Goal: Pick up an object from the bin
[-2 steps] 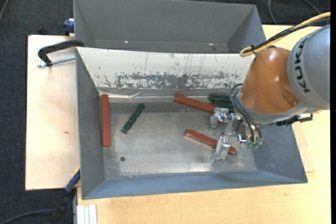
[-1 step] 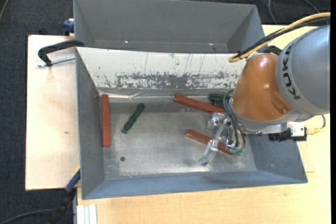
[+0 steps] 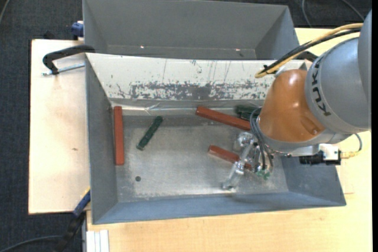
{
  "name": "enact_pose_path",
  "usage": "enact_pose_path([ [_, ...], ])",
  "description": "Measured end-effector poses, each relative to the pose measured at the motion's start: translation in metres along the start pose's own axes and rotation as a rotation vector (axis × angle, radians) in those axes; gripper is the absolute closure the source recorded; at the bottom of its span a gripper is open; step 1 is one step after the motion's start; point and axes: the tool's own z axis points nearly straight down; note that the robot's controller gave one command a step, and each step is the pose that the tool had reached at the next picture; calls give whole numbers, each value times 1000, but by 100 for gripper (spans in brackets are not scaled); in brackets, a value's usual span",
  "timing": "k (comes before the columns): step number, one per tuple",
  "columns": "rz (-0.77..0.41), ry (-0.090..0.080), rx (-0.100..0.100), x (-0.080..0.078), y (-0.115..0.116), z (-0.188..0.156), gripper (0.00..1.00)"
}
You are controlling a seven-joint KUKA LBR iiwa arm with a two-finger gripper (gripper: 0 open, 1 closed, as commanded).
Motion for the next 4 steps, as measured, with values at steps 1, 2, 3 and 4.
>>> enact_pose_path([
  [1,-1,-2,-1,0,1,0,0],
  [2,-2,-3,0,0,1,0,100],
  [3,-4,-11,-4,-1,2,-44,100],
  [4,-6,-11,-5,-3,3,-80,100],
])
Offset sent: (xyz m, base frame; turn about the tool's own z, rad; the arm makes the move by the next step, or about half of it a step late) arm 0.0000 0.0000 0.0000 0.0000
